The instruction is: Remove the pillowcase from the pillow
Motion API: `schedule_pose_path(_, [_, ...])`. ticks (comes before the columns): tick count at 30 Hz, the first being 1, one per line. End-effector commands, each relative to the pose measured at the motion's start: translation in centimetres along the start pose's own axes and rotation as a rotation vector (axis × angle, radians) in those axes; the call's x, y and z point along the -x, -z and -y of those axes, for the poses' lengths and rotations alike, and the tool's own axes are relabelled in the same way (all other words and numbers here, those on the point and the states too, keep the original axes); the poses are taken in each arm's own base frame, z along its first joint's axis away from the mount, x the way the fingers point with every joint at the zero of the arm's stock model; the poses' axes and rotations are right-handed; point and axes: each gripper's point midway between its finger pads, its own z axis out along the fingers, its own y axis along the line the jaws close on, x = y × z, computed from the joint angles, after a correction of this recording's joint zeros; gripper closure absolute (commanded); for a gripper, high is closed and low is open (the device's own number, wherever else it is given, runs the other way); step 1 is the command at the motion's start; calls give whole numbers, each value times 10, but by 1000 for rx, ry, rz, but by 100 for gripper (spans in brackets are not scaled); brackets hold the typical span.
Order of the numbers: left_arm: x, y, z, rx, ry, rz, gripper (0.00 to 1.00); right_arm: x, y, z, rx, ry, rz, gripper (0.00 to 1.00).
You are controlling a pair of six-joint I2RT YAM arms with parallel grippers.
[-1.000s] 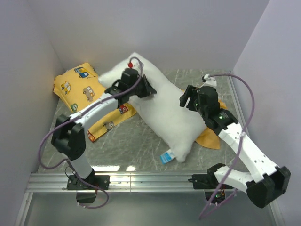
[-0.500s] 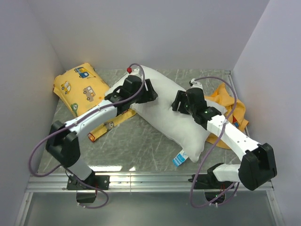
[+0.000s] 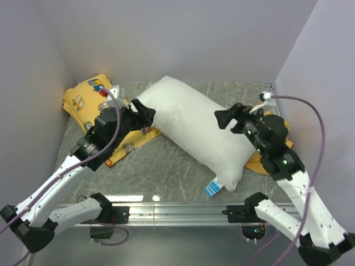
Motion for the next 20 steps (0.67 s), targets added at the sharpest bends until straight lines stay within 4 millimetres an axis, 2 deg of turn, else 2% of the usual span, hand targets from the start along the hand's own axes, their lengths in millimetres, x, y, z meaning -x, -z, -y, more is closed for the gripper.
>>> schedule_pose_path(1, [-29, 4, -33, 97, -39, -55, 24, 5, 23, 0, 17, 18, 31, 2])
schedule_pose_path(2, [-35, 5, -37, 102, -40, -62, 24, 7, 30, 0, 25, 18, 49, 2])
schedule_pose_path(7, [-37, 14, -34, 35, -46, -45, 22, -6, 38, 14, -12, 51, 24, 2])
schedule_pose_path(8, [-43, 15, -35, 22, -50, -55, 22, -8, 39, 15, -15, 54, 25, 2])
schedule_pose_path(13, [-39, 21, -31, -19, -38, -22, 22, -19, 37, 19, -8, 66, 3, 2])
schedule_pose_path(20, [-29, 23, -25, -35, -22, 6, 21, -19, 36, 18, -2, 70, 6, 2])
